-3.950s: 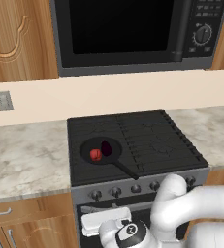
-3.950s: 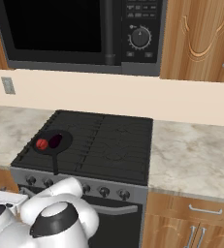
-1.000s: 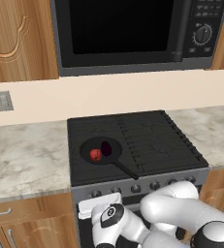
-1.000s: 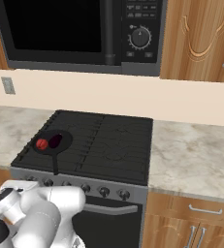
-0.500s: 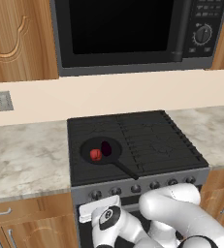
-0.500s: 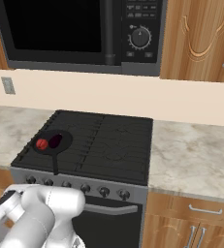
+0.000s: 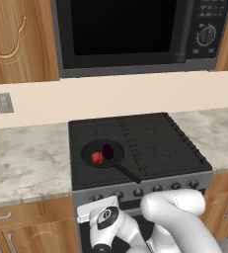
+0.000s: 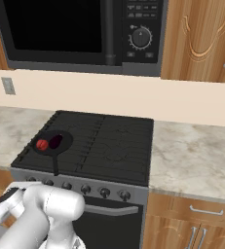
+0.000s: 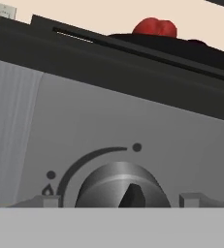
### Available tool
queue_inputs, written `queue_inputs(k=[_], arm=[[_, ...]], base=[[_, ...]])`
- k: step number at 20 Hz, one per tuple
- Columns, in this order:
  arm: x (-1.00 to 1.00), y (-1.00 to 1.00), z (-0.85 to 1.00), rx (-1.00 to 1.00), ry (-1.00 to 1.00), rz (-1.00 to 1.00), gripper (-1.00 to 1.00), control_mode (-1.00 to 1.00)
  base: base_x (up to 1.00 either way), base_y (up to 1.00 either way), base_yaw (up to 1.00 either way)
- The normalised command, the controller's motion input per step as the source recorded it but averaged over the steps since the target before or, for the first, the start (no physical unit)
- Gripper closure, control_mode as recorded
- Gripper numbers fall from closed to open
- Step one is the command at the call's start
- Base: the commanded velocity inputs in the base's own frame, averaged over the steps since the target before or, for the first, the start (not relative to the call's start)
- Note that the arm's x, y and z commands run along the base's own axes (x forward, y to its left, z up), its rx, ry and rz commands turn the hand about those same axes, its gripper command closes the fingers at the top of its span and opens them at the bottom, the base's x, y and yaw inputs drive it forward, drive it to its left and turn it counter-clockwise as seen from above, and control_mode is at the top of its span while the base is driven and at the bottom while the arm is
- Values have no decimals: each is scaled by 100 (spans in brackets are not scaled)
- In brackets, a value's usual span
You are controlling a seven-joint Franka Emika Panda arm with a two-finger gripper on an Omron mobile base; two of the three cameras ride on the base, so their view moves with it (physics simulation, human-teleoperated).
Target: Put the eggplant and bell pepper in the pan. Then turn on the front left burner and set the heat to medium.
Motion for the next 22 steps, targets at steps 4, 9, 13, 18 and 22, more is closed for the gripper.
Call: queue_inputs(k=[4,9,13,18,22], arm=[[3,0,0,0,0,0,-100,-100],[0,0,0,0,0,0,100,-100],[0,0,0,0,0,0,100,-100],[0,0,0,0,0,0,100,-100],[0,0,-40,-11,0,0,100,-100]], base=[[0,0,0],[0,0,0],[0,0,0],[0,0,0],[0,0,0]])
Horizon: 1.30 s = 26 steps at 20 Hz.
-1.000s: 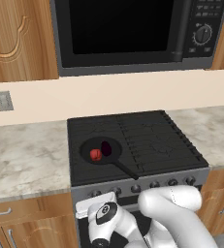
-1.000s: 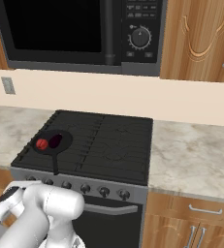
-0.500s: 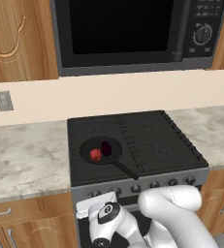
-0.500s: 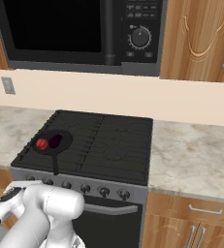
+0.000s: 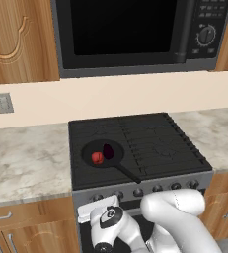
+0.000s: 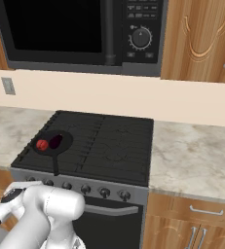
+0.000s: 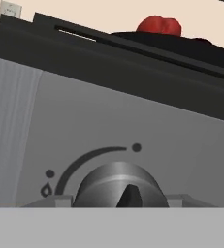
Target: Put the eggplant and bell pepper in the pan. Then turn on the front left burner and set the heat to medium.
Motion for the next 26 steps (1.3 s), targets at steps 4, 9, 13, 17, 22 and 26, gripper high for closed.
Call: queue_inputs(k=[4,9,13,17,22,26], arm=[[0,0,-36,-25,0,0,100,-100],[0,0,-36,-25,0,0,100,-100],[-4,0,-42,-27,-1,0,100,-100],[-16,0,-48,-31,-6,-5,100,-100],[-37,0,-51,-32,-10,-8,100,-100],[-56,0,-48,-33,-3,-13,100,-100]], base=[[0,0,0],[0,0,0],[0,0,0],[0,0,0],[0,0,0],[0,0,0]])
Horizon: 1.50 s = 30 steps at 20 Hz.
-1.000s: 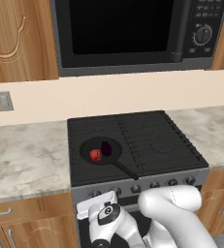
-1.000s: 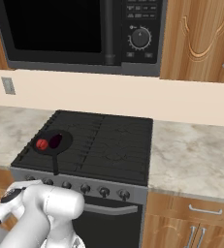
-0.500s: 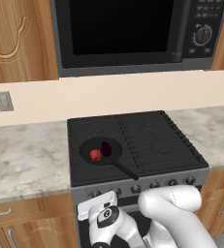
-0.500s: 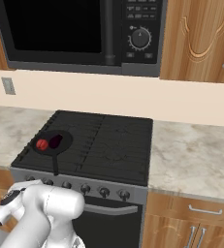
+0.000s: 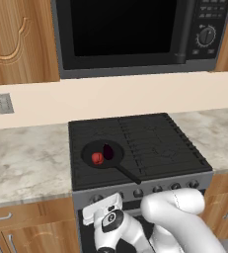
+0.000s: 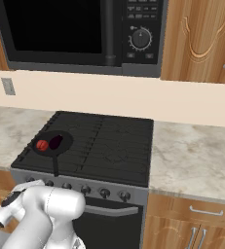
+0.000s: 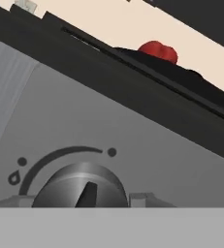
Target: Put the eggplant and bell pepper in the pan. Then turn on the front left burner and set the heat to medium.
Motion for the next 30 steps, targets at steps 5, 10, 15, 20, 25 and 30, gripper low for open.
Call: queue_inputs(k=[5,10,15,20,25,30], arm=[[-56,0,-47,-34,0,-18,100,-100],[-53,0,-58,-36,0,-21,100,-100],[-48,0,-60,-36,0,-22,100,-100],[-47,0,-63,-37,0,-21,100,-100],[-44,0,-66,-38,0,-18,100,-100],[-39,0,-64,-39,-1,-14,100,-100]], base=[[0,0,0],[0,0,0],[0,0,0],[0,0,0],[0,0,0],[0,0,0]])
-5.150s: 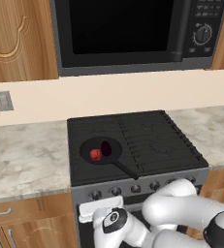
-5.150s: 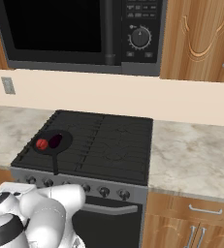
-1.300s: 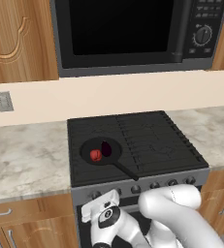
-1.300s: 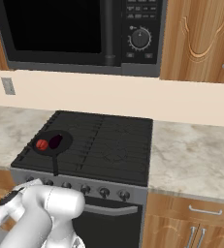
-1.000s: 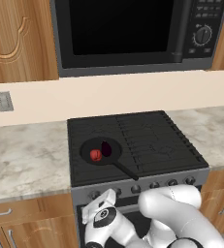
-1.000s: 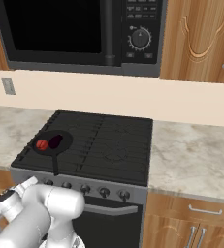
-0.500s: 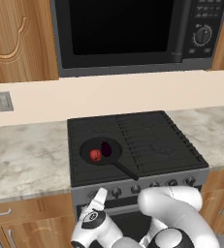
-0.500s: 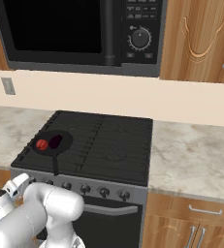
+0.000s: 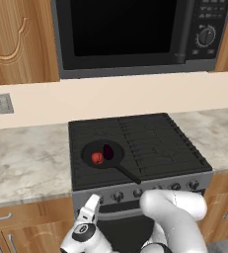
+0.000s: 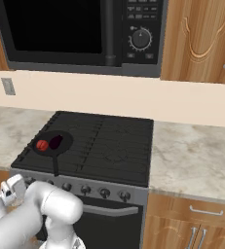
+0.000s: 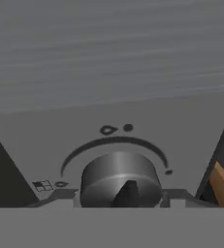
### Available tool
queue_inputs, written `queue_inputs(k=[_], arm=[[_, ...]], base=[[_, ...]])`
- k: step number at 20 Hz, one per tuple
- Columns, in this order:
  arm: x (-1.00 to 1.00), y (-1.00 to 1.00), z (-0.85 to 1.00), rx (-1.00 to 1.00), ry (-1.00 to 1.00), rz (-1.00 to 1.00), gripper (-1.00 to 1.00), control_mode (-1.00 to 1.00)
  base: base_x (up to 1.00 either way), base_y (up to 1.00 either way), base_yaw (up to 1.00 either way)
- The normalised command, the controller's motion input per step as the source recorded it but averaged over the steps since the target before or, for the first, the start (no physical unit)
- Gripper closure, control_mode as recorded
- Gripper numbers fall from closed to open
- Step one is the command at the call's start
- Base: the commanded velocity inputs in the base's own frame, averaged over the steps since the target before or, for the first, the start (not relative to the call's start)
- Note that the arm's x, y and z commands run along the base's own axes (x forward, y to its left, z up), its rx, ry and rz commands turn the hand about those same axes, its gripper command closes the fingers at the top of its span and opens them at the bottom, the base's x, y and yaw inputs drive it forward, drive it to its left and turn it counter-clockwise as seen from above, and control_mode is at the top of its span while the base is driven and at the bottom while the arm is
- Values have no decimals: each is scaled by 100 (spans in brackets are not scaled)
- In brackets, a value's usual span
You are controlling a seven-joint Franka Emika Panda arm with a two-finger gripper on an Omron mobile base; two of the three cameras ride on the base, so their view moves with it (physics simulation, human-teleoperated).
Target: Put the eggplant and bell pepper in the pan. Then turn on the front left burner and set the heat to medium.
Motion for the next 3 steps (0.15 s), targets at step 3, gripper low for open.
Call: queue_inputs(k=[3], arm=[[-33,0,-60,-36,0,-11,100,-100]], base=[[0,0,0]])
